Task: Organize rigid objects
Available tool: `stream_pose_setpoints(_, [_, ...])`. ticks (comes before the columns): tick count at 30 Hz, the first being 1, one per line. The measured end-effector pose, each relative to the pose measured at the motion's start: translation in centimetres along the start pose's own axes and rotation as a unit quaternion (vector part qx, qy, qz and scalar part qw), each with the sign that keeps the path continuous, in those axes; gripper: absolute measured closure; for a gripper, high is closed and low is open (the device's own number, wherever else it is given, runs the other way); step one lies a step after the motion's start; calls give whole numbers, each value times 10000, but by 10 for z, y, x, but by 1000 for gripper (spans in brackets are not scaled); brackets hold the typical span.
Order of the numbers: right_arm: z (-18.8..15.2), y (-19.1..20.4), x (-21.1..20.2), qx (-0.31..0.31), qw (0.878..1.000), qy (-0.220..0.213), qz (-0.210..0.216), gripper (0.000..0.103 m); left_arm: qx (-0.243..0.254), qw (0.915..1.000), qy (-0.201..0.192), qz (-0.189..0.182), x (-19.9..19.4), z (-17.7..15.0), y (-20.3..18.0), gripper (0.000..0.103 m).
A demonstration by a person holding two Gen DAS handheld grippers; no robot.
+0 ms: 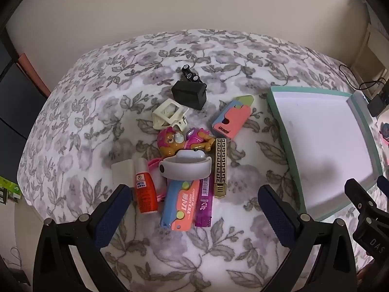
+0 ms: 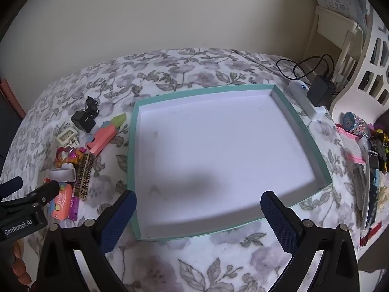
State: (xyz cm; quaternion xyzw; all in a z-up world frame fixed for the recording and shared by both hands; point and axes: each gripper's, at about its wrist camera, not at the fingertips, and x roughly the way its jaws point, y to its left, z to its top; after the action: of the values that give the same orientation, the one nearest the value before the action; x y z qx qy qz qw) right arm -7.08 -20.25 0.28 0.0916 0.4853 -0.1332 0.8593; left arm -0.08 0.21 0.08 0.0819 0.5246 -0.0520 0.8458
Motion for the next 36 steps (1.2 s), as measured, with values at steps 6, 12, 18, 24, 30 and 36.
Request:
stream_pose_setpoints(6, [0,0,0,5,10000,0,19,0,191,9997,119,77,2,-2,-3,0])
stream_pose_setpoints(12, [1,0,-3,-7,10000,21,28,0,178,9996,189,81,6,-2,-3,0])
stream_pose_setpoints(18, [-1,0,1,0,10000,49,36,0,170,9994,275,93,9,-1,-2,0])
stream_pose_setpoints(24, [-2,4,2,-13,10000,78,37,0,172,9992,354,98,11,-1,-1,0])
stream_pose_setpoints(30, [0,1,3,-21,9999,121,74,0,183,9990,388,93,12,-1,0,0])
stream_pose_setpoints(36, [0,2,4,-53,9998,166,87,0,198,9988,443,102,14,-1,-1,0])
